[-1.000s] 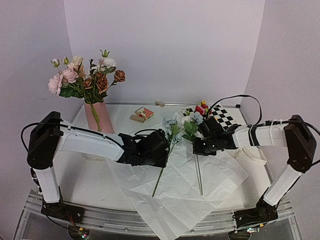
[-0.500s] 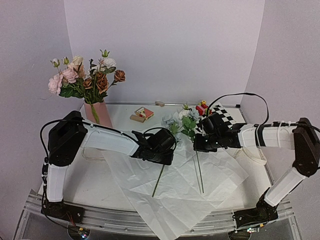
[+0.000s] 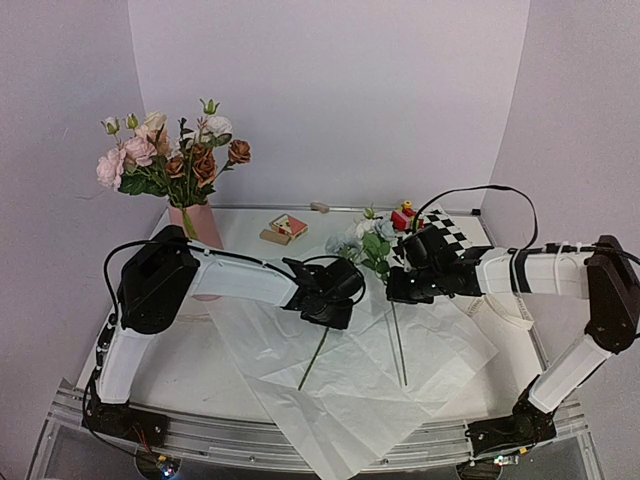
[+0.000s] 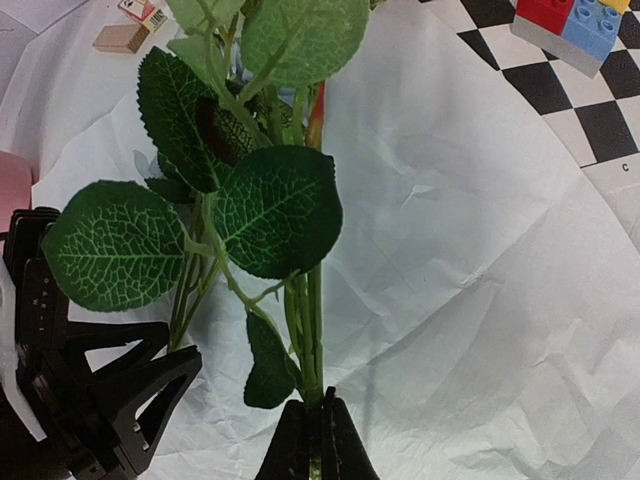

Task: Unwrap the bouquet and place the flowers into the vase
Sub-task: Pick up the fake flower from the wrapping paper.

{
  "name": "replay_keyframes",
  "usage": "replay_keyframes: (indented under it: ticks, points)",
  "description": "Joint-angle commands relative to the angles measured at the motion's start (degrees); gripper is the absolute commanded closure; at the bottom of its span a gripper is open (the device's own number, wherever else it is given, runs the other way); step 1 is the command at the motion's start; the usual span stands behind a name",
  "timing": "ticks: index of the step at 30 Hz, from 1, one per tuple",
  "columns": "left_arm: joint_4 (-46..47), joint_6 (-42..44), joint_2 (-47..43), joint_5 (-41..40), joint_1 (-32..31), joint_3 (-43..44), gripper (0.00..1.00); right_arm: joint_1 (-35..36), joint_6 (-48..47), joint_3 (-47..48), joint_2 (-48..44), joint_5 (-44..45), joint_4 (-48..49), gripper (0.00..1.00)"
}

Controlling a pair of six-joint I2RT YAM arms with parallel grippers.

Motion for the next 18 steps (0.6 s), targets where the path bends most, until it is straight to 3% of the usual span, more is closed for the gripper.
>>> replay_keyframes:
  ticks: [1,4,8,11,15,18]
  points:
    - [-5.82,0.15,2.53,-2.37,0.24,3.21,0.72,-0.15,-0.39,-0.02,1.13,-0.04,-0.12,1.00]
    - [-7.02,0.19,2.18,-4.12,0.24,3.63,0.74,-0.10,-0.35,-0.10,1.21,0.43,-0.14,1.00]
    - [-7.76,0.44,1.50,-5.96,0.24,3.52,0.62,-0.12,-0.09,-0.42,1.83,1.37,-0.10,1.00]
    - [-8.30,0.72,2.68,-5.69,0.24,3.91,0.59,-0.11,0.06,-0.38,2.74,1.06,-0.10,1.00]
    - [-9.40,0.46,3.99,-5.98,0.24,4.25,0.63,-0.12,0.38,-0.63,3.09,0.89,-0.10,1.00]
    - [-9.63,0.54,4.12,-6.61,0.24,4.21,0.78,-0.17,0.40,-0.69,2.93,1.09,-0.10,1.00]
